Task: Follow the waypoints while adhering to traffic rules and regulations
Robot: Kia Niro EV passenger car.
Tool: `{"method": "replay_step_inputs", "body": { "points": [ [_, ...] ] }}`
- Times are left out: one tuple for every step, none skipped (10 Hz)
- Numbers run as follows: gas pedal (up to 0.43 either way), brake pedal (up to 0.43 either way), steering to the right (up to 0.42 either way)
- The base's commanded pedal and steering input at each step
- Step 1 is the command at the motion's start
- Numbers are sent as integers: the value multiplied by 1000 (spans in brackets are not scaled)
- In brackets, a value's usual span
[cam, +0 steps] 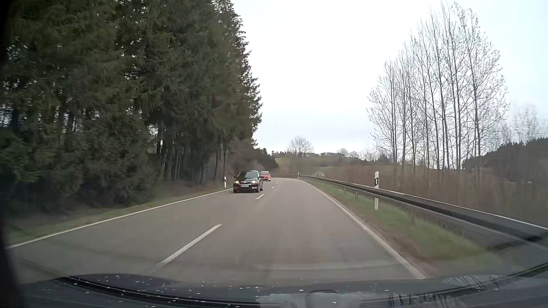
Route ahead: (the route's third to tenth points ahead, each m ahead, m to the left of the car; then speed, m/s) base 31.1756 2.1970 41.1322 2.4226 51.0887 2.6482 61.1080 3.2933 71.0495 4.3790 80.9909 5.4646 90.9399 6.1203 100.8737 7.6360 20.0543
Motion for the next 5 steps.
{"method": "replay_step_inputs", "body": {
  "points": [
    [268,0,0],
    [268,0,1],
    [268,0,0],
    [268,0,0],
    [268,0,-1]
  ]
}}
